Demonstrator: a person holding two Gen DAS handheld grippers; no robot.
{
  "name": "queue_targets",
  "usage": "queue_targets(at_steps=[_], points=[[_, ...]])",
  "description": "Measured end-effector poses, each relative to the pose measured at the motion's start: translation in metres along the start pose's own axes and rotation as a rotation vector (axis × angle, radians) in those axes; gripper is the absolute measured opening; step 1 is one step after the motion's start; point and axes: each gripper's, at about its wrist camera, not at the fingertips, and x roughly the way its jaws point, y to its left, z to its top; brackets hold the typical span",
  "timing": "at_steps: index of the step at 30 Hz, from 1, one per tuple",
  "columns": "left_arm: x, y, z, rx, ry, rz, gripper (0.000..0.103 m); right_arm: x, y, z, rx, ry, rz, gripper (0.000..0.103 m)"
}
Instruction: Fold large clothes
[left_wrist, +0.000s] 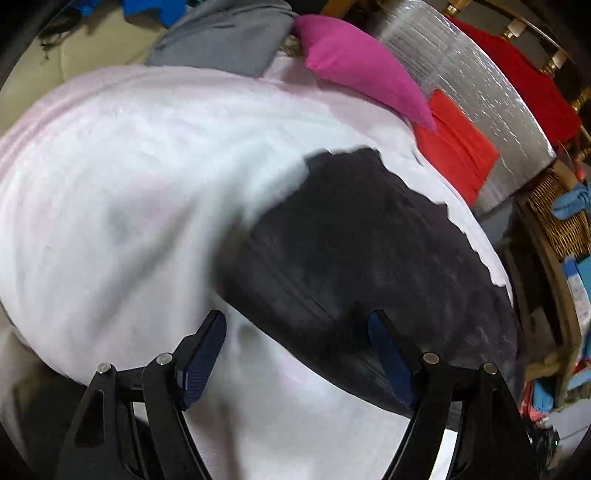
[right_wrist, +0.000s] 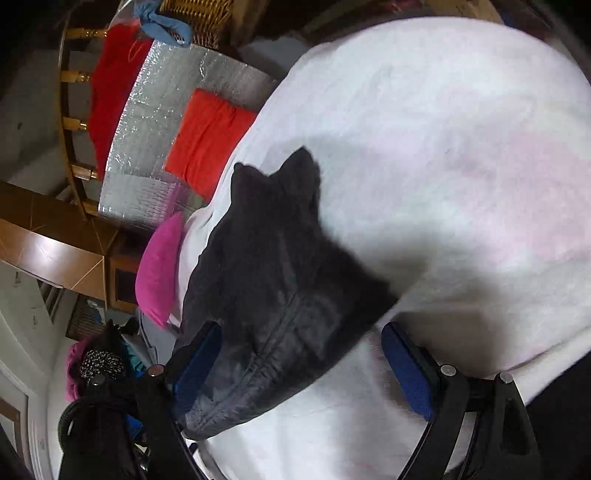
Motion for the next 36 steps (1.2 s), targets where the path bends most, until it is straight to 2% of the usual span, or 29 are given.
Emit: queue_targets(at_steps=[3, 6, 7, 8, 9, 10, 11, 13, 14, 16, 17, 19, 22, 25, 27, 28, 29, 30, 34, 36], points=[[0.009, -0.012, -0.009, 0.014, 0.005, 0.016, 0.08, 0.009, 0.001, 0.001, 0.046, -0.009, -0.005, 0.091], [0.018, -0.019, -0.007, 0.033, 0.015, 0.028, 0.08, 0.012, 0.004, 0.006, 0.033, -0.034, -0.005, 0.089], [0.022, -0.021, -0.002, 0.036, 0.028, 0.032, 0.08, 0.015, 0.005, 0.008, 0.018, -0.034, -0.016, 0.068], [0.025, -0.023, 0.002, 0.04, 0.034, 0.04, 0.071, 0.017, 0.005, 0.009, 0.002, -0.024, -0.024, 0.047], [0.026, -0.025, 0.007, 0.053, 0.032, 0.046, 0.051, 0.017, 0.008, 0.012, -0.015, -0.013, -0.019, 0.04], [0.023, -0.032, 0.011, 0.088, 0.031, 0.049, 0.044, 0.01, 0.018, 0.012, -0.062, -0.021, -0.015, 0.031], [0.019, -0.037, 0.012, 0.109, 0.02, 0.055, 0.034, 0.002, 0.032, 0.009, -0.123, -0.046, -0.023, 0.028], [0.009, -0.044, 0.011, 0.148, -0.016, 0.069, 0.028, -0.014, 0.058, 0.001, -0.25, -0.095, -0.051, 0.025], [0.01, -0.043, 0.008, 0.164, -0.026, 0.073, 0.029, -0.016, 0.062, -0.002, -0.282, -0.104, -0.067, 0.025], [0.029, -0.034, 0.0, 0.158, 0.025, 0.078, 0.034, 0.0, 0.043, -0.004, -0.278, -0.067, -0.132, 0.025], [0.032, -0.033, 0.0, 0.156, 0.027, 0.079, 0.042, 0.007, 0.032, -0.005, -0.258, -0.045, -0.146, 0.026], [0.027, -0.032, 0.003, 0.152, 0.018, 0.078, 0.051, 0.009, 0.015, -0.004, -0.203, -0.041, -0.114, 0.04], [0.013, -0.014, 0.013, 0.091, 0.049, -0.004, 0.057, -0.008, 0.016, 0.0, -0.198, -0.048, -0.096, 0.059], [-0.007, 0.005, 0.023, 0.067, 0.023, -0.047, 0.068, -0.027, 0.019, 0.004, -0.24, -0.053, -0.085, 0.065], [-0.022, 0.014, 0.026, 0.066, -0.032, -0.005, 0.069, -0.036, 0.021, 0.008, -0.27, -0.054, -0.088, 0.066], [-0.026, 0.016, 0.027, 0.057, -0.046, 0.005, 0.069, -0.04, 0.023, 0.011, -0.291, -0.064, -0.1, 0.07], [-0.027, 0.021, 0.029, 0.039, -0.049, -0.012, 0.07, -0.04, 0.028, 0.011, -0.308, -0.072, -0.108, 0.072], [-0.024, 0.024, 0.032, 0.029, -0.035, -0.027, 0.07, -0.04, 0.032, 0.012, -0.326, -0.079, -0.114, 0.073], [-0.001, 0.021, 0.045, 0.06, -0.005, 0.003, 0.07, -0.032, 0.05, 0.026, -0.389, -0.06, -0.119, 0.074], [0.011, 0.016, 0.048, 0.088, 0.002, 0.0, 0.07, -0.023, 0.058, 0.031, -0.448, -0.065, -0.165, 0.079]])
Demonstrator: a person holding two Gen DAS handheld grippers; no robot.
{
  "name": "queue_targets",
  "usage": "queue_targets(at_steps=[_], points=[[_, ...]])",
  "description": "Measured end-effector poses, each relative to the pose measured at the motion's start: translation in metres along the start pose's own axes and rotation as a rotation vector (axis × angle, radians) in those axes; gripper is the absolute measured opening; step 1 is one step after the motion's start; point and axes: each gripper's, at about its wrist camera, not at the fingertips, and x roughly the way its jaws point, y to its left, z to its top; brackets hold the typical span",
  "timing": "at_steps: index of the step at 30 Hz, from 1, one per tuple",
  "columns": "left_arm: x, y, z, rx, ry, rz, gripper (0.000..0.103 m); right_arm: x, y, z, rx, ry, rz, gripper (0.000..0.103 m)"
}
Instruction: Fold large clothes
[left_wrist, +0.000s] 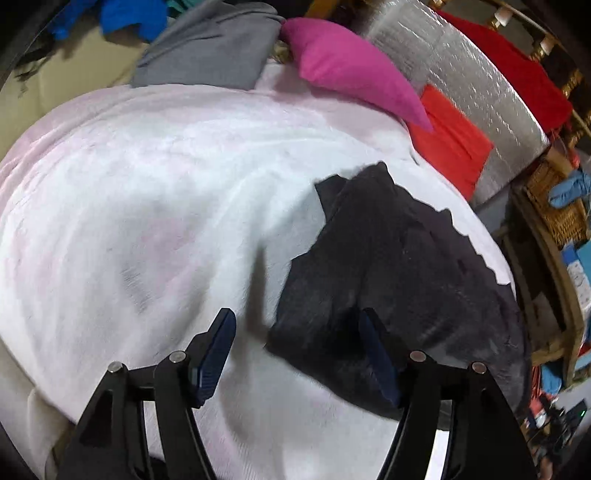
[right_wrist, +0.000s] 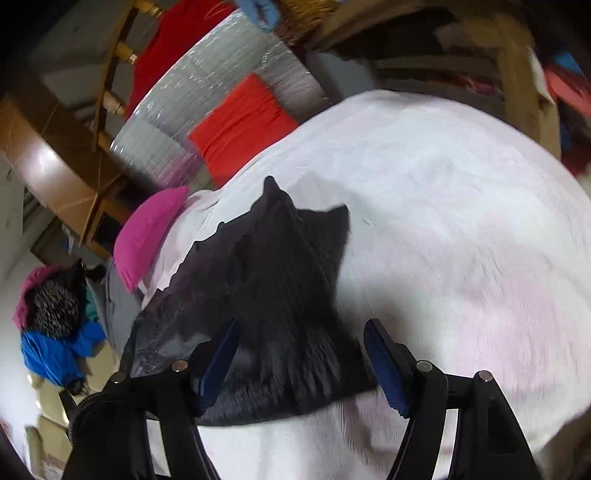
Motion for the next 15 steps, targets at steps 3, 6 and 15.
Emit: queue_targets(at_steps=[3, 6, 15], points=[[0.019, -0.003, -0.001, 0.034, 0.04, 0.021, 0.046, 0.024, 0.003, 0.004, -0.075, 0.075, 0.001, 0.07], [0.009, -0.003, -0.007, 0.051, 0.035, 0.051, 0.045, 0.041, -0.002, -0.003, -0.073, 0.142, -0.015, 0.028], [-0.041, -0.023, 0.03, 0.118, -0.175, 0.102, 0.07, 0.008, 0.019, 0.029, -0.121, 0.01, -0.059, 0.078]])
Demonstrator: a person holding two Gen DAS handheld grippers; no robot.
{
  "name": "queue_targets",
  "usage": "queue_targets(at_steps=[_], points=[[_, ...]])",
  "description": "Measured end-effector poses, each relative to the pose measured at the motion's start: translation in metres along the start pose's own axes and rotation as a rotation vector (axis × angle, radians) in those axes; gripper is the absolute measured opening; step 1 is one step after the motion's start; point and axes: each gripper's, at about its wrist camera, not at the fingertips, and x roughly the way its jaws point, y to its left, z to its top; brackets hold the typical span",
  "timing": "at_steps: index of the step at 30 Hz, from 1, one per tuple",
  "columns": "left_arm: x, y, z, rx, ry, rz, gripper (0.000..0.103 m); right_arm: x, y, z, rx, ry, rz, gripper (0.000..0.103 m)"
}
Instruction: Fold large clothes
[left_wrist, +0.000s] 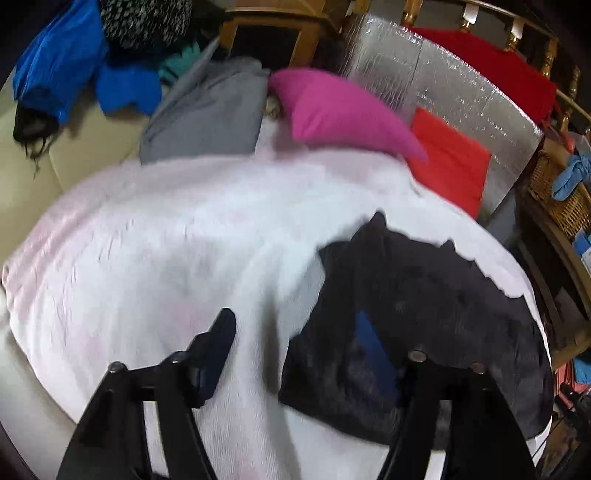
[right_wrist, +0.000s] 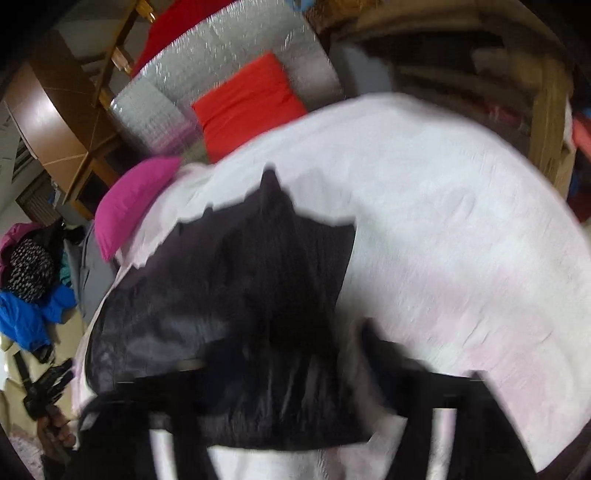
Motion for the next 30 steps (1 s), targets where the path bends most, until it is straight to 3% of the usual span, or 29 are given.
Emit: queue_targets(at_steps=[4, 8, 9, 10, 11, 12, 16, 20, 24, 26, 27, 28, 30], points=[[0.029, -0.03, 0.011, 0.084, 0.047, -0.038, 0.07, 0.024, 0.018, 0.027, -0.062, 0.035, 0.01, 0.078], [0.06, -0.06, 0.01, 0.191, 0.097, -0.022, 0.07, 0.062, 0.031, 0.037, -0.153, 0.106, -0.026, 0.076], [0.068, -0.064, 0.01, 0.217, 0.103, 0.008, 0.07, 0.066, 0.034, 0.037, -0.177, 0.114, -0.015, 0.054], [0.084, -0.067, 0.008, 0.241, 0.134, 0.071, 0.069, 0.072, 0.037, 0.037, -0.202, 0.141, -0.048, 0.013], [0.093, -0.065, 0.005, 0.245, 0.163, 0.087, 0.059, 0.077, 0.042, 0.037, -0.223, 0.151, -0.079, 0.009], [0.104, -0.061, 0.003, 0.231, 0.191, 0.083, 0.058, 0.08, 0.044, 0.036, -0.247, 0.151, -0.099, 0.008], [0.116, -0.045, 0.005, 0.14, 0.217, 0.052, 0.06, 0.093, 0.024, 0.031, -0.203, 0.168, -0.122, 0.008], [0.098, -0.048, 0.014, 0.155, 0.188, 0.075, 0.059, 0.084, 0.029, 0.034, -0.185, 0.134, -0.12, 0.013], [0.063, -0.055, 0.023, 0.151, 0.065, 0.126, 0.063, 0.048, 0.032, 0.044, -0.125, 0.03, -0.123, 0.036], [0.054, -0.069, 0.024, 0.169, 0.028, 0.104, 0.063, 0.036, 0.047, 0.049, -0.139, -0.022, -0.099, 0.049], [0.053, -0.079, 0.025, 0.185, 0.019, 0.084, 0.064, 0.033, 0.06, 0.049, -0.156, -0.042, -0.081, 0.065], [0.053, -0.092, 0.022, 0.206, 0.019, 0.057, 0.064, 0.032, 0.073, 0.048, -0.179, -0.058, -0.068, 0.071], [0.059, -0.118, 0.011, 0.249, 0.029, 0.016, 0.066, 0.041, 0.1, 0.042, -0.238, -0.051, -0.033, 0.071]])
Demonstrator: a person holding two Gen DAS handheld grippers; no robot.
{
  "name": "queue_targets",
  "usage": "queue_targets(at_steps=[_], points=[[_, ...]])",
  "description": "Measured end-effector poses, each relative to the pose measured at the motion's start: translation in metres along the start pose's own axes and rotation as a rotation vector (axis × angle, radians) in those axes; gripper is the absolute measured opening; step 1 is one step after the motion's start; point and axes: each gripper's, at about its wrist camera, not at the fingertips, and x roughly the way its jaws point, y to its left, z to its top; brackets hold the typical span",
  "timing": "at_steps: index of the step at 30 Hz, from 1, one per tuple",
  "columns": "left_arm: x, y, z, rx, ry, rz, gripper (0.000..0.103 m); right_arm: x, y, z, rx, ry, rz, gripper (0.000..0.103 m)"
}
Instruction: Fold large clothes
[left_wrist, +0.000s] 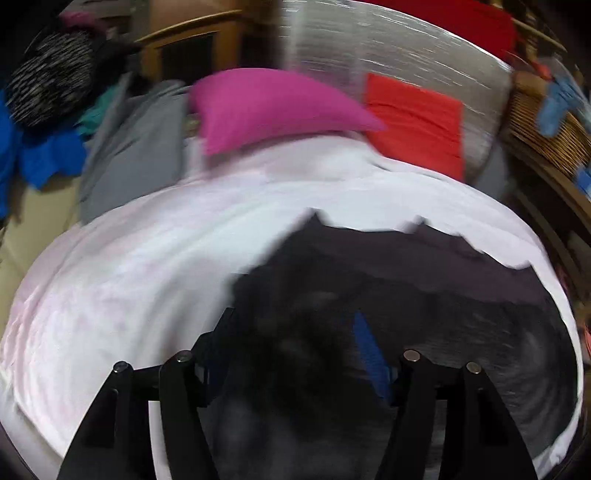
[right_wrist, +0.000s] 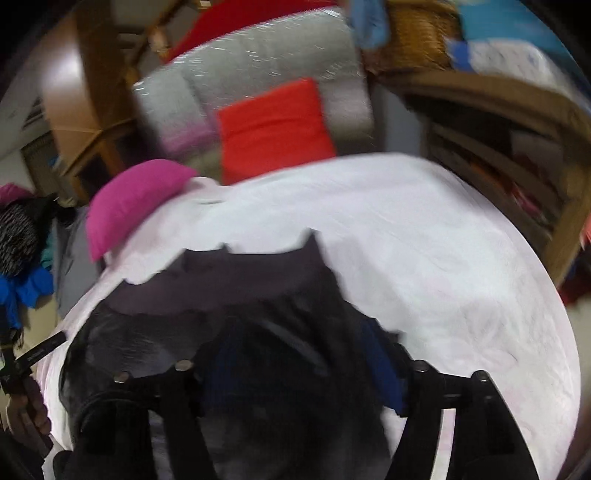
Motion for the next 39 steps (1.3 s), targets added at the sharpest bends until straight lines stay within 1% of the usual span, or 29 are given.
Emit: queue_targets(at_steps=[2, 3, 4, 5, 6, 7, 8, 9, 12, 14, 15, 17, 19, 20, 22, 24, 26, 29, 31, 32, 33, 34, 36, 39], points=[[0.006, -0.025, -0.006, 0.036, 0.005, -0.012, 0.067, 0.015, 0.02, -0.004, -0.047, 0.009, 0.003, 0.071], [0.014, -0.038, -0.011, 0.053, 0.019, -0.006, 0.067, 0.029, 0.028, -0.009, -0.075, 0.026, -0.025, 0.071], [0.027, -0.049, -0.015, 0.076, 0.046, 0.011, 0.067, 0.045, 0.031, -0.014, -0.089, 0.065, -0.047, 0.071], [0.039, -0.055, -0.02, 0.1, 0.081, 0.042, 0.068, 0.065, 0.032, -0.02, -0.095, 0.126, -0.059, 0.071], [0.053, -0.061, -0.027, 0.133, 0.125, 0.077, 0.07, 0.08, 0.028, -0.028, -0.097, 0.169, -0.072, 0.071], [0.061, -0.064, -0.031, 0.159, 0.126, 0.097, 0.072, 0.089, 0.025, -0.034, -0.098, 0.182, -0.077, 0.073], [0.064, -0.067, -0.033, 0.189, 0.107, 0.123, 0.074, 0.091, 0.023, -0.036, -0.098, 0.171, -0.078, 0.074], [0.066, -0.07, -0.032, 0.202, 0.113, 0.134, 0.074, 0.092, 0.022, -0.036, -0.099, 0.167, -0.085, 0.075], [0.07, -0.068, -0.03, 0.202, 0.136, 0.137, 0.075, 0.092, 0.023, -0.035, -0.118, 0.171, -0.109, 0.078], [0.071, -0.069, -0.028, 0.211, 0.142, 0.139, 0.075, 0.092, 0.022, -0.035, -0.105, 0.166, -0.111, 0.079], [0.069, -0.068, -0.026, 0.206, 0.143, 0.134, 0.075, 0.089, 0.023, -0.034, -0.097, 0.161, -0.114, 0.079], [0.057, -0.059, -0.022, 0.169, 0.152, 0.091, 0.074, 0.074, 0.022, -0.031, -0.065, 0.141, -0.116, 0.079], [0.037, -0.051, -0.024, 0.129, 0.126, 0.074, 0.074, 0.034, 0.028, -0.029, -0.04, 0.039, -0.08, 0.079], [0.023, -0.048, -0.027, 0.113, 0.101, 0.083, 0.074, 0.021, 0.035, -0.029, -0.051, 0.008, -0.078, 0.079], [0.002, -0.043, -0.033, 0.095, 0.078, 0.086, 0.075, 0.001, 0.045, -0.034, -0.068, -0.027, -0.066, 0.08], [-0.013, -0.038, -0.042, 0.077, 0.076, 0.075, 0.075, -0.01, 0.055, -0.047, -0.069, -0.029, -0.048, 0.082], [-0.027, -0.036, -0.054, 0.064, 0.072, 0.062, 0.075, -0.005, 0.062, -0.063, -0.082, -0.002, -0.048, 0.082], [-0.045, -0.033, -0.073, 0.054, 0.082, 0.055, 0.075, 0.018, 0.058, -0.092, -0.083, 0.104, -0.072, 0.083], [-0.051, -0.03, -0.082, 0.047, 0.101, 0.049, 0.075, 0.013, 0.063, -0.098, -0.106, 0.075, -0.105, 0.082], [-0.057, -0.028, -0.087, 0.037, 0.103, 0.047, 0.075, 0.005, 0.065, -0.097, -0.09, 0.071, -0.107, 0.082], [-0.064, -0.026, -0.091, 0.026, 0.1, 0.045, 0.075, -0.005, 0.067, -0.096, -0.07, 0.062, -0.076, 0.082], [-0.071, -0.024, -0.095, 0.015, 0.097, 0.038, 0.075, -0.019, 0.07, -0.096, -0.054, 0.033, -0.056, 0.083], [-0.083, -0.024, -0.103, 0.001, 0.085, 0.028, 0.075, -0.046, 0.078, -0.102, -0.047, -0.017, -0.039, 0.083], [-0.097, -0.027, -0.115, 0.003, 0.088, 0.011, 0.076, -0.073, 0.094, -0.122, -0.053, -0.028, 0.006, 0.086]])
